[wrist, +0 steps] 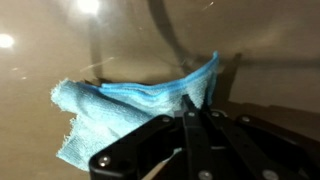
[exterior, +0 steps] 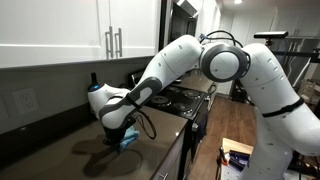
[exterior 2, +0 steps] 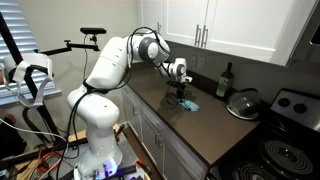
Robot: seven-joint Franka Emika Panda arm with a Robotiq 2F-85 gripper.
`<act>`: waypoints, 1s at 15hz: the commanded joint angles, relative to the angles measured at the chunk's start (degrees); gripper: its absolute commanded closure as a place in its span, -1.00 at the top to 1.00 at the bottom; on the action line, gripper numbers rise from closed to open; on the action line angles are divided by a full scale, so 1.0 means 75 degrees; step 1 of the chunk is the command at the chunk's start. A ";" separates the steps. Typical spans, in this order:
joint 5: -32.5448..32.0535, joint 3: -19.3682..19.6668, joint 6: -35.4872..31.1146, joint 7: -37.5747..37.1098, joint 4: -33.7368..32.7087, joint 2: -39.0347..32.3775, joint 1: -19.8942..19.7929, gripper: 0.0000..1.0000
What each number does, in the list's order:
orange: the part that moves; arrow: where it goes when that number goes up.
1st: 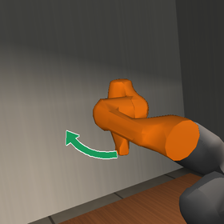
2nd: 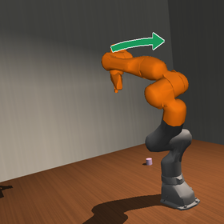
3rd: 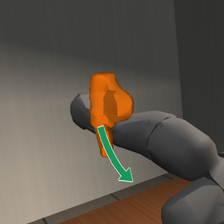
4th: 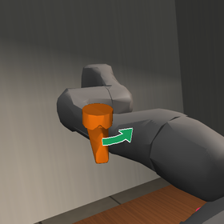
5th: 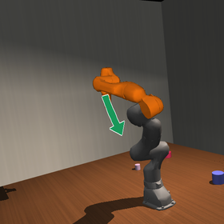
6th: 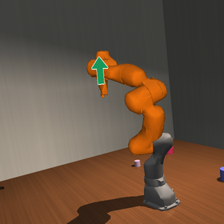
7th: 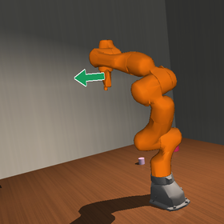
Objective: Use the blue towel to wipe the counter top
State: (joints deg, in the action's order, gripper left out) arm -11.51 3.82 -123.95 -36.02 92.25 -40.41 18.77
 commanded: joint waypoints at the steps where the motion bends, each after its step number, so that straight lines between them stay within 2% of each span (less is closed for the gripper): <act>1: -0.0040 -0.0411 0.0256 0.0333 -0.0386 -0.0467 0.0259 -0.94; 8: -0.0164 -0.0616 0.0396 0.0609 -0.0881 -0.0680 0.0778 -0.94; 15: -0.0148 -0.0195 0.0300 0.0273 -0.1318 -0.0822 0.0623 -0.94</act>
State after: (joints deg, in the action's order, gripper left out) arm -12.23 1.16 -121.31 -32.94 85.00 -44.28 24.71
